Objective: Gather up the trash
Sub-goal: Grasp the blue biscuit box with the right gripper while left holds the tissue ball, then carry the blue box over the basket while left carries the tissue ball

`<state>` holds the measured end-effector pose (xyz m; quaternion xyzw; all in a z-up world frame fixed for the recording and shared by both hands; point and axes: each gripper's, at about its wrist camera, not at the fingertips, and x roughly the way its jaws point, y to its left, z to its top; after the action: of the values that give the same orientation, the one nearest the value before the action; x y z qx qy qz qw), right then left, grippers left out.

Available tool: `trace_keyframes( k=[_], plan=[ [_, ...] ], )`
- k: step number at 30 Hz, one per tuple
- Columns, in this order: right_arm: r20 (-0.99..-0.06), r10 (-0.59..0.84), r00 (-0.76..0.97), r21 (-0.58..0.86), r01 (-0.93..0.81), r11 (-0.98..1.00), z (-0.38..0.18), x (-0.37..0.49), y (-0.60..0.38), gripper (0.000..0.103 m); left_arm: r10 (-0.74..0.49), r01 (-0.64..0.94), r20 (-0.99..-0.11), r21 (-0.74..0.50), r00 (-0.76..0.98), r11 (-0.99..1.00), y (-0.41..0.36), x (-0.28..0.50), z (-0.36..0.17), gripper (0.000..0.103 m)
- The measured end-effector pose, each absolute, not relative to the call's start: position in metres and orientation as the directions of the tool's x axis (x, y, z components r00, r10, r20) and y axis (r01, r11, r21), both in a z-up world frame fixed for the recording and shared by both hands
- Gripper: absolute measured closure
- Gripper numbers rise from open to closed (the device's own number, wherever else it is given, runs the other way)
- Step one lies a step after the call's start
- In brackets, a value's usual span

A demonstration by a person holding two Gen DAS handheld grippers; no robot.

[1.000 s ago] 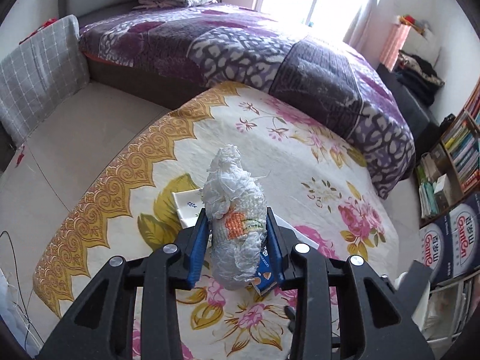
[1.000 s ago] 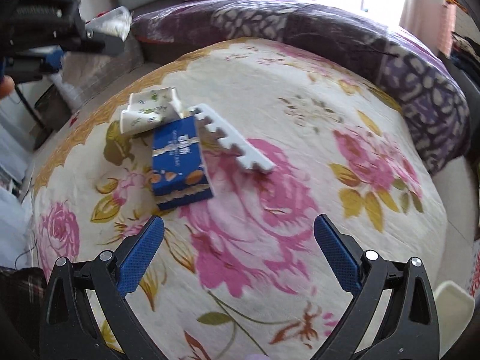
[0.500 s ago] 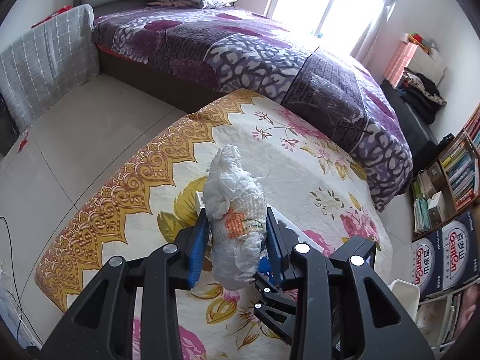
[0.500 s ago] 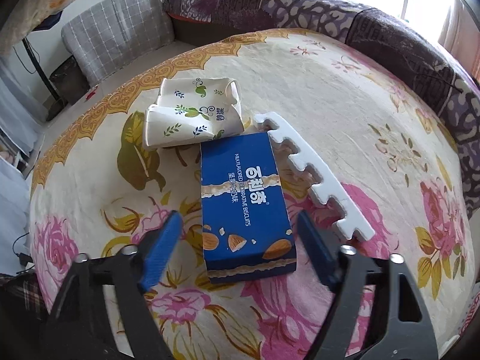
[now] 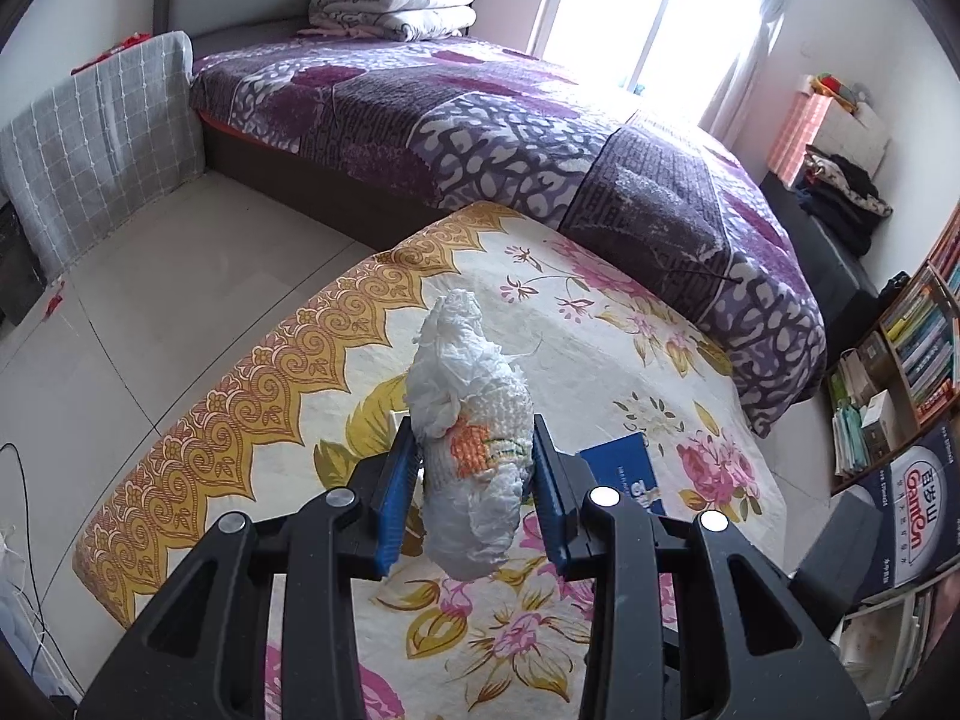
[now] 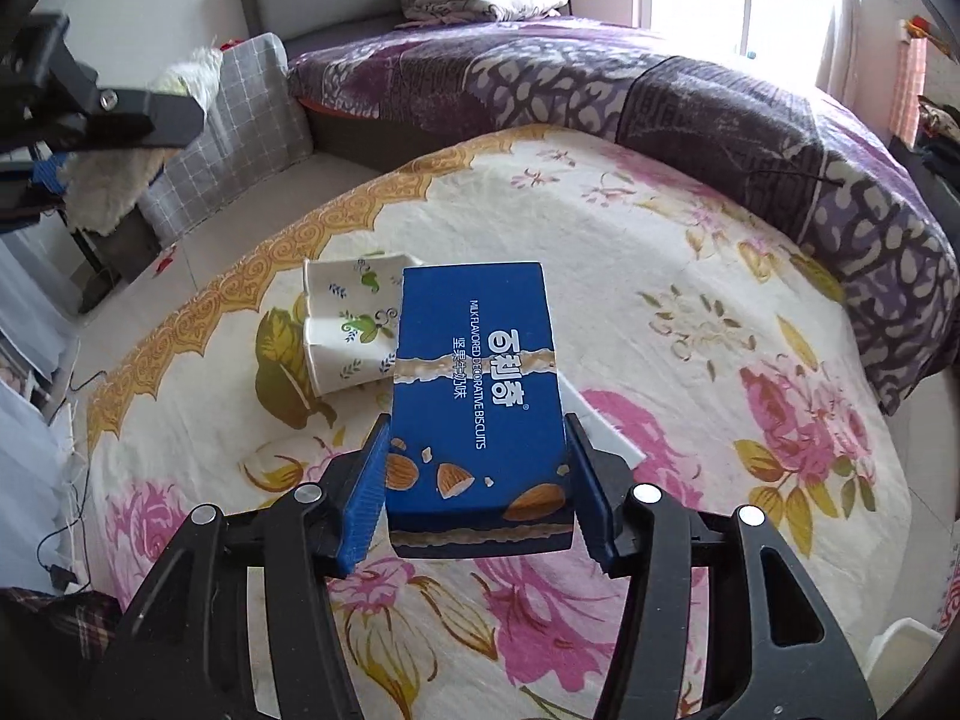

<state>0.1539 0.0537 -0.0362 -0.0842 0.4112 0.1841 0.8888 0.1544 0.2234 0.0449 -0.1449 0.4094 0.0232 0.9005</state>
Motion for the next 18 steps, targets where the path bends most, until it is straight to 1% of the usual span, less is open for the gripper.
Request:
trace_keyframes(
  k=[4,10,18],
  plan=[
    [-0.725,0.219,0.653,-0.034,-0.351,0.936,-0.013,0.142,0.04,0.051,-0.06,-0.145,-0.725,-0.217,0.686,0.965,0.21,0.152,0.049,0.067],
    [-0.695,0.145,0.704,-0.057,-0.254,0.965,0.01,0.129,0.014,0.051,-0.041,-0.121,-0.708,-0.177,0.705,0.977,0.188,0.148,0.05,0.067],
    [-0.685,0.091,0.723,-0.025,-0.147,0.989,0.019,0.117,-0.031,0.051,-0.03,-0.082,-0.712,-0.123,0.701,0.989,0.154,0.146,0.041,0.067]
  ],
)
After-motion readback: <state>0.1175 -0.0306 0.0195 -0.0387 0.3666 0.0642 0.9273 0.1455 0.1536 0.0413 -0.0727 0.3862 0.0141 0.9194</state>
